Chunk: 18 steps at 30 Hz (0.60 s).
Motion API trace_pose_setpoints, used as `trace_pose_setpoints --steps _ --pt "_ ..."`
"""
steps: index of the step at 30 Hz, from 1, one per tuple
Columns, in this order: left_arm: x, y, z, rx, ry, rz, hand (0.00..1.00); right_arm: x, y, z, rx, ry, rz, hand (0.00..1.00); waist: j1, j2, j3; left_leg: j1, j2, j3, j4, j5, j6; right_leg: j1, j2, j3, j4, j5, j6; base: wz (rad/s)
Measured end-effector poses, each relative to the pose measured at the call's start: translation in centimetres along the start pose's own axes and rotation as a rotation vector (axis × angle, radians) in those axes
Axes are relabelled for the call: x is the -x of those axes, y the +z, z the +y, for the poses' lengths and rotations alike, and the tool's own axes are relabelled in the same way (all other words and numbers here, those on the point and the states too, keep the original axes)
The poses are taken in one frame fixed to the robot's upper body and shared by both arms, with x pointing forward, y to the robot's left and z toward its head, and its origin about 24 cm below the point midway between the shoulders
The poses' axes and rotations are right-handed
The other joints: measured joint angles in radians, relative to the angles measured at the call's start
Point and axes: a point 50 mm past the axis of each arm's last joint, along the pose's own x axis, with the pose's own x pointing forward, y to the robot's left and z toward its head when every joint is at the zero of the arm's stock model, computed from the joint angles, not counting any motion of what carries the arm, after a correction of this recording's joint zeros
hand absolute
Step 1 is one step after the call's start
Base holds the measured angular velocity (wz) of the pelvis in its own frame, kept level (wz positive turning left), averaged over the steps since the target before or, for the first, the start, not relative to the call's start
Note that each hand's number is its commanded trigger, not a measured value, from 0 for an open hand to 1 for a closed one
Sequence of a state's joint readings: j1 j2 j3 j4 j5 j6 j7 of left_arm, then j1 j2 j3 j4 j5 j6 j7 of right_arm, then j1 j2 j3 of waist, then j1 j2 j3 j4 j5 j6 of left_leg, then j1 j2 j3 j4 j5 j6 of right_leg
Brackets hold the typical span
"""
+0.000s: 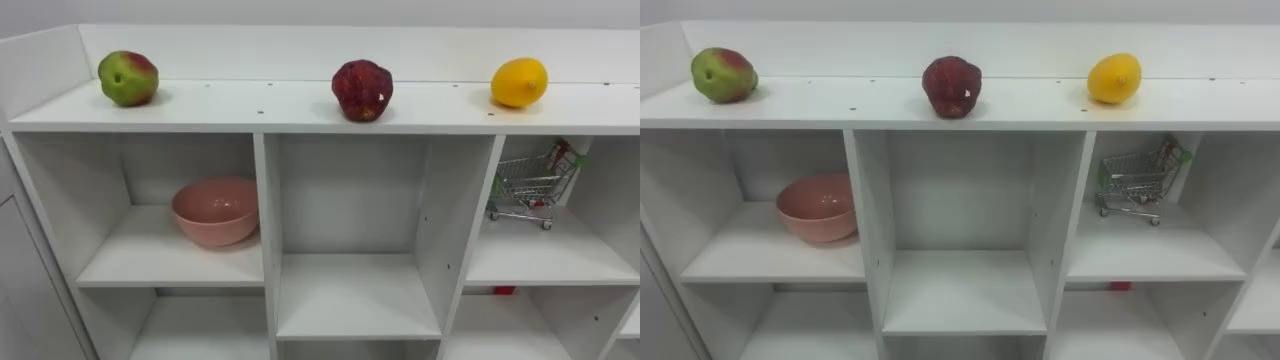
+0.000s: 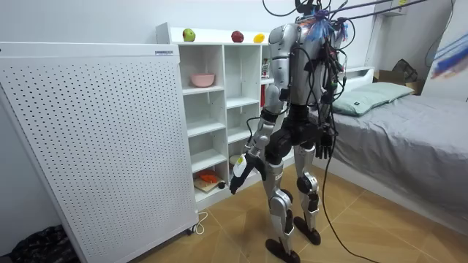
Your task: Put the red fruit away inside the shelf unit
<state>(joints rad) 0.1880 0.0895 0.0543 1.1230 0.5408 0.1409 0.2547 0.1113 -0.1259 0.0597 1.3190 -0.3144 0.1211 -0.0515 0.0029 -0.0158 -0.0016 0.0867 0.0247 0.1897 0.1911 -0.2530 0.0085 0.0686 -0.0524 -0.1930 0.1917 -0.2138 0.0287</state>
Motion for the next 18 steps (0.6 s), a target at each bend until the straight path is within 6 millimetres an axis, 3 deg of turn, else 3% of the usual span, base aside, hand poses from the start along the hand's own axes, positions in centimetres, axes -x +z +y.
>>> trace_pose_setpoints --steps 8,15,18 --pt "0.09 -0.75 -0.49 0.011 -0.027 0.037 0.00 0.01 -0.17 0.09 -0.011 0.000 0.006 0.00 -0.001 -0.008 -0.0005 -0.004 0.001 0.000 0.004 0.000 0.000 -0.001 0.000 0.001 0.000 0.000 0.000 0.00" --pt "0.13 -0.81 -0.76 0.007 -0.060 0.039 0.00 0.00 0.13 -0.14 -0.130 -0.036 0.006 0.00 0.001 -0.015 0.0030 -0.013 0.001 0.001 0.008 0.000 0.001 -0.013 0.000 0.006 0.014 0.000 0.000 -0.01" --pt "0.19 -0.61 -0.95 -0.019 -0.064 0.021 0.00 0.01 0.31 -0.38 -0.260 -0.068 0.002 0.00 -0.001 -0.013 0.0033 -0.012 0.001 0.002 0.006 0.000 0.001 -0.014 0.001 0.015 0.014 0.000 0.000 -0.04"
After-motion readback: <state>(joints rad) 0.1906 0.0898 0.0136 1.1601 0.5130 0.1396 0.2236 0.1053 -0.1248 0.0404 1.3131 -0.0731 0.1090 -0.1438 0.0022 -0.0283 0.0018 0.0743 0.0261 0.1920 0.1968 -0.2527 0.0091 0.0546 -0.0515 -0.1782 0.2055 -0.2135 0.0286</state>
